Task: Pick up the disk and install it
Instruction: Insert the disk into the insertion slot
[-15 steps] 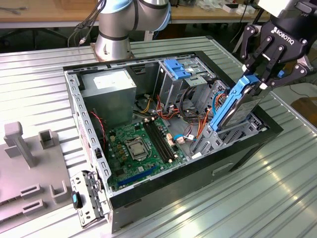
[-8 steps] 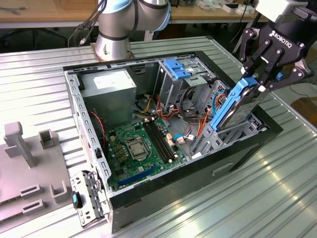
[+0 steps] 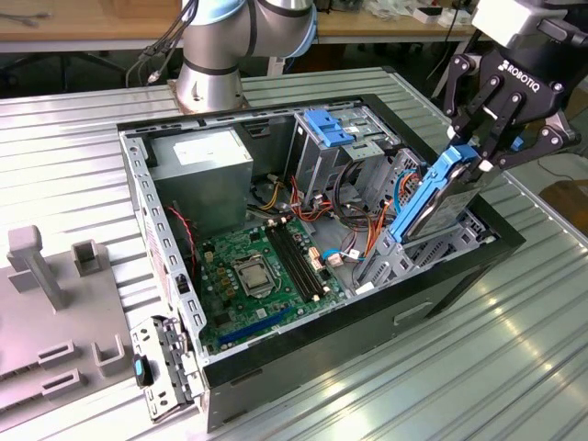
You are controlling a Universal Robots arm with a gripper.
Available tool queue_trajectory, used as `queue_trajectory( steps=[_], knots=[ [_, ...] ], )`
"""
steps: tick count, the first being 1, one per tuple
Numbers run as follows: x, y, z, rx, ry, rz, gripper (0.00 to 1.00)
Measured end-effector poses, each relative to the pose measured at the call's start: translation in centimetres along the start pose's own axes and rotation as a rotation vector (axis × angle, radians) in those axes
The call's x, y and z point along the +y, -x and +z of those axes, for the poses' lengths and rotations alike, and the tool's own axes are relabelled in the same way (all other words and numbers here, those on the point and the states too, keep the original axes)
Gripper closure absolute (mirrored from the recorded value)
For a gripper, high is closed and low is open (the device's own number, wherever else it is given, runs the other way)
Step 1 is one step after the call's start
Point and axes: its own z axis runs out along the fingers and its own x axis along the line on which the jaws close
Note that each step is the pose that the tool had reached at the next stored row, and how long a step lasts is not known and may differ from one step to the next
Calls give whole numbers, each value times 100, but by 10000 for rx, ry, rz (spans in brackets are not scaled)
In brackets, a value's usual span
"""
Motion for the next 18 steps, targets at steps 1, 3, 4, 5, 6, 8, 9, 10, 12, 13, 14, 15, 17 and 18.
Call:
queue_trajectory(
  steps=[1,3,4,5,6,8,9,10,12,13,14,15,17,18],
  knots=[
    [1,0,0,0,-2,1,63],
    [0,0,-1,1,-7,1,63],
    [0,0,-4,-2,-19,1,63],
    [0,0,-15,-2,-26,0,63],
    [0,0,-21,-1,-32,0,63],
    [0,1,-24,-1,-44,0,63],
    [0,1,-25,0,-45,0,63],
    [-1,1,-24,0,-45,0,63],
    [-1,1,-25,0,-45,0,63],
    [-1,1,-25,0,-47,0,63],
    [0,0,-24,-1,-61,1,63],
    [2,0,-25,-1,-88,1,63],
    [3,1,-25,-1,-192,-1,63],
    [3,0,-25,-3,-273,-3,63]
  ],
)
